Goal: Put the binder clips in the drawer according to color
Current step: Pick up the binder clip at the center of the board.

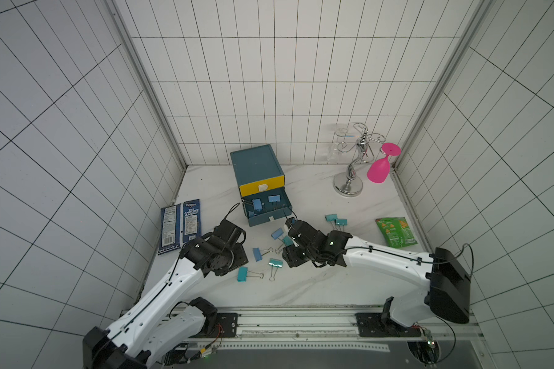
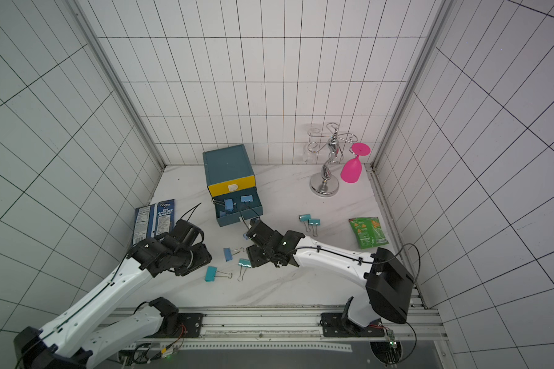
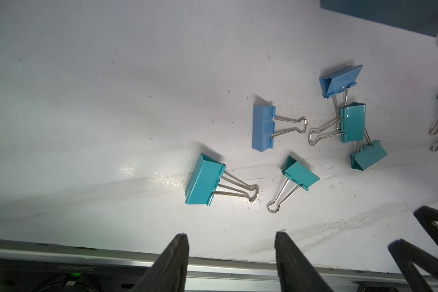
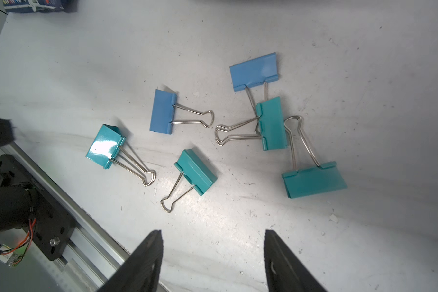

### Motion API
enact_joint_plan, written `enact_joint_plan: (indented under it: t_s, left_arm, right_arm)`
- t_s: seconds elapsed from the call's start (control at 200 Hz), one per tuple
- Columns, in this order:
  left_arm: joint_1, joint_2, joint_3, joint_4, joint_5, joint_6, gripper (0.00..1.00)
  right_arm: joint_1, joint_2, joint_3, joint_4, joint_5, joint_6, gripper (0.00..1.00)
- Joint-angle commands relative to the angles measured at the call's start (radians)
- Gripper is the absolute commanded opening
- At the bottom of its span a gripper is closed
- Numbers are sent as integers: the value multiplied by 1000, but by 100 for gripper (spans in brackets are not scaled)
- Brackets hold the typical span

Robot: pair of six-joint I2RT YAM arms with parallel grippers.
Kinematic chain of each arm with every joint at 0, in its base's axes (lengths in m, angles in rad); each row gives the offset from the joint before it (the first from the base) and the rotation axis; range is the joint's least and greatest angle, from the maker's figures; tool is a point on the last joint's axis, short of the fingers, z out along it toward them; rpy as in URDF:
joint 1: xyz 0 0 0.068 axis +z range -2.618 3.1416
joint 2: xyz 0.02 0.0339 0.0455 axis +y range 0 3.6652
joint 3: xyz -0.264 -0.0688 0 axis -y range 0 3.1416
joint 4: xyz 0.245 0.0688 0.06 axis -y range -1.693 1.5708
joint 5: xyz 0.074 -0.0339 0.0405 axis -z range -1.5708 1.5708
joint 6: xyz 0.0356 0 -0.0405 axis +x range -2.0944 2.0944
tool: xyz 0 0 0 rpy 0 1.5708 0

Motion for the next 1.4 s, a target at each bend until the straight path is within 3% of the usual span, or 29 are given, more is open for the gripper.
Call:
enact_joint_plan:
  t_s: [0.0, 0.37, 0.785, 1.394]
  left_arm:
    - [-20, 62, -11, 131, -81, -107, 59]
    - [-111, 308, 13, 303, -123, -198, 62]
    - [-172, 524, 79, 330, -203, -231, 61]
    - [-186, 627, 95, 338, -249, -221, 50]
  right_arm:
    - [-6, -63, -22, -57, 36, 32, 66]
    - [-8, -274, -100, -124, 64, 66, 67]
    - [-16, -443, -146, -206, 85, 59, 69]
    - [-34, -510, -182, -239, 86, 69, 69]
